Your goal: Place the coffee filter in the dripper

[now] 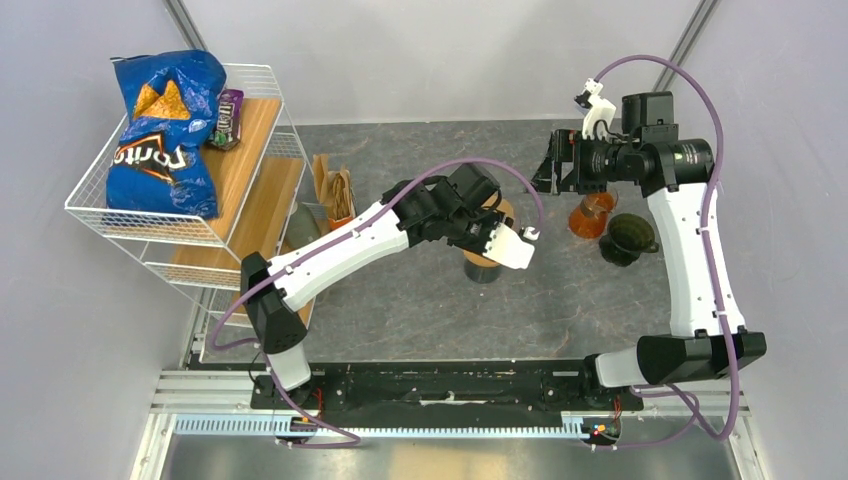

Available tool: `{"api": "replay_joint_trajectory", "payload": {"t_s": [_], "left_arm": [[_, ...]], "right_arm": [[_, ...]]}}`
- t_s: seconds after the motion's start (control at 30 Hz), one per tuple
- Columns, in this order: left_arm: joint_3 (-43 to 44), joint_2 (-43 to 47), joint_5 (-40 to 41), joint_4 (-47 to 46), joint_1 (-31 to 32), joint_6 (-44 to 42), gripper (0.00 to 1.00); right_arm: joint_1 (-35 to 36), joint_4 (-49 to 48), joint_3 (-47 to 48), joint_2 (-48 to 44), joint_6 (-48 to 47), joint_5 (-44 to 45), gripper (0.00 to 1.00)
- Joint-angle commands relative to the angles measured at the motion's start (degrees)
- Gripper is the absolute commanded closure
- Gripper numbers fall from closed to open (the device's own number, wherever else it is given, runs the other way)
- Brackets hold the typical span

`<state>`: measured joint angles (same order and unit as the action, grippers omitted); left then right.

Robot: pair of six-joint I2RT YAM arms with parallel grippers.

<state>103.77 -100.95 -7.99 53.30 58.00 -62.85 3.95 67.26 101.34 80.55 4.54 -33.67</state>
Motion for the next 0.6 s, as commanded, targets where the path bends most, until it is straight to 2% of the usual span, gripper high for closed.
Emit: {"api": "replay_joint_trajectory", "payload": {"t_s": [0.0, 0.17, 0.27, 0.37, 0.47, 0.57], "left_arm": [[2.9, 4.3, -0.4, -0.8, 0.3, 3.4, 0.54], [4.6, 9.5, -2.9, 1.6, -0.8, 10.1, 0.48], [4.3, 12.9, -5.8, -0.3, -4.4, 20.9, 0.44], [4.3, 14.3, -9.0, -4.2, -11.8, 36.7, 0.41], [4.7, 12.5, -10.8, -5.5, -17.6, 51.8, 0.44], [3.5, 10.9, -11.7, -6.3, -19.1, 61.6, 0.44]], "right_arm": [[-0.2, 0.4, 0.1, 0.6, -1.6, -2.0, 0.03], [0.0, 0.0, 0.0, 1.4, -1.7, -3.0, 0.03], [0.6, -0.6, -1.0, 1.8, -1.2, -3.5, 0.03], [1.3, -1.4, -2.5, 2.1, -1.7, -3.2, 0.03], [2.0, -1.5, -3.6, 2.9, -2.9, -2.1, 0.03], [2.9, -1.6, -4.8, 3.0, -4.0, -0.1, 0.03]]}}
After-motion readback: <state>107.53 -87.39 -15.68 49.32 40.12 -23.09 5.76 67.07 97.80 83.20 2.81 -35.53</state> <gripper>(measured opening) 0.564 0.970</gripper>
